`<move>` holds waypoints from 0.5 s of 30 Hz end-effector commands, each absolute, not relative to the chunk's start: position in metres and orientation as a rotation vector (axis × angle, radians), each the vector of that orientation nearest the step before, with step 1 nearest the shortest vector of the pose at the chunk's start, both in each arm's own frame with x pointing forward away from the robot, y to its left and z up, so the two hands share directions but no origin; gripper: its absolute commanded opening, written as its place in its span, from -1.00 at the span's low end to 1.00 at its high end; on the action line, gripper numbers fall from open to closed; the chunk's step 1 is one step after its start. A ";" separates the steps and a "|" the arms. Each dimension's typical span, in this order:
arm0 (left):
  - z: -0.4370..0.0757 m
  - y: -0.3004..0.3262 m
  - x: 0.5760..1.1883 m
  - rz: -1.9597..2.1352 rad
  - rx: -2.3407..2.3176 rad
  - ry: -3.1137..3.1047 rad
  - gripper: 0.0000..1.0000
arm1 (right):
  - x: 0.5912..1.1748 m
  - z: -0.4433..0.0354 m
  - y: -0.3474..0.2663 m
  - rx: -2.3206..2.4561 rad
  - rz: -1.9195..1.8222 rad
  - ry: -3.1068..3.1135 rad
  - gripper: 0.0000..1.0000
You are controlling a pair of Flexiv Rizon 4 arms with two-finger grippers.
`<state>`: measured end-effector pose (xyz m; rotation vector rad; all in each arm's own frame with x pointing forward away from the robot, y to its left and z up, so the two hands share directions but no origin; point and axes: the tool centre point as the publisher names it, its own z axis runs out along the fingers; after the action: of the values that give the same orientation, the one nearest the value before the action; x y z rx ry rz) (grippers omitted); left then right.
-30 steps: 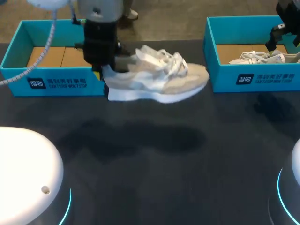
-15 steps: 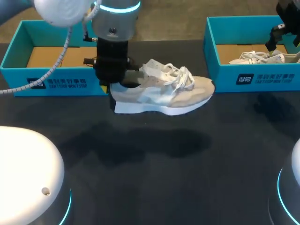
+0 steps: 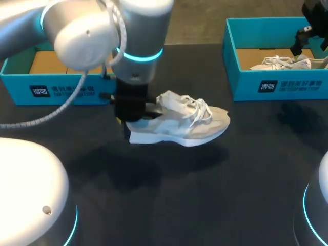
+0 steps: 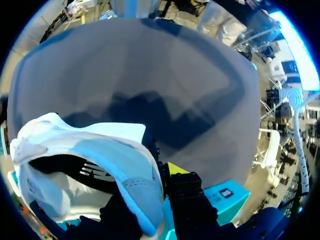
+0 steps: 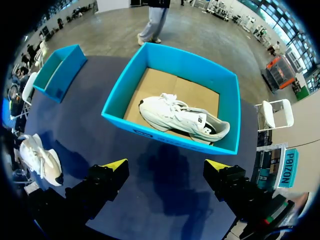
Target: Take the shoe out of the shoebox, open the shoe tongue, remove and reinsert the insole, then place the shoe into the shoebox
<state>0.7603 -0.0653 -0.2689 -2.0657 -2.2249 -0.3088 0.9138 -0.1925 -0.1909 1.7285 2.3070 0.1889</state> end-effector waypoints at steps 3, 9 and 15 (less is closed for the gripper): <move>-0.304 -0.063 0.750 -0.295 -2.041 -2.271 -1.00 | 0.914 -0.191 -0.192 1.729 0.189 2.306 1.00; -0.326 -0.066 0.744 -0.288 -2.026 -2.247 -1.00 | 0.914 -0.191 -0.192 1.729 0.189 2.306 1.00; -0.352 -0.071 0.740 -0.250 -2.030 -2.244 -1.00 | 0.914 -0.191 -0.192 1.729 0.189 2.306 1.00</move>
<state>0.7364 -0.0637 -0.3378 -2.0317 -2.2431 -0.2576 0.9138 -0.1927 -0.1908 1.7286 2.3067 0.1888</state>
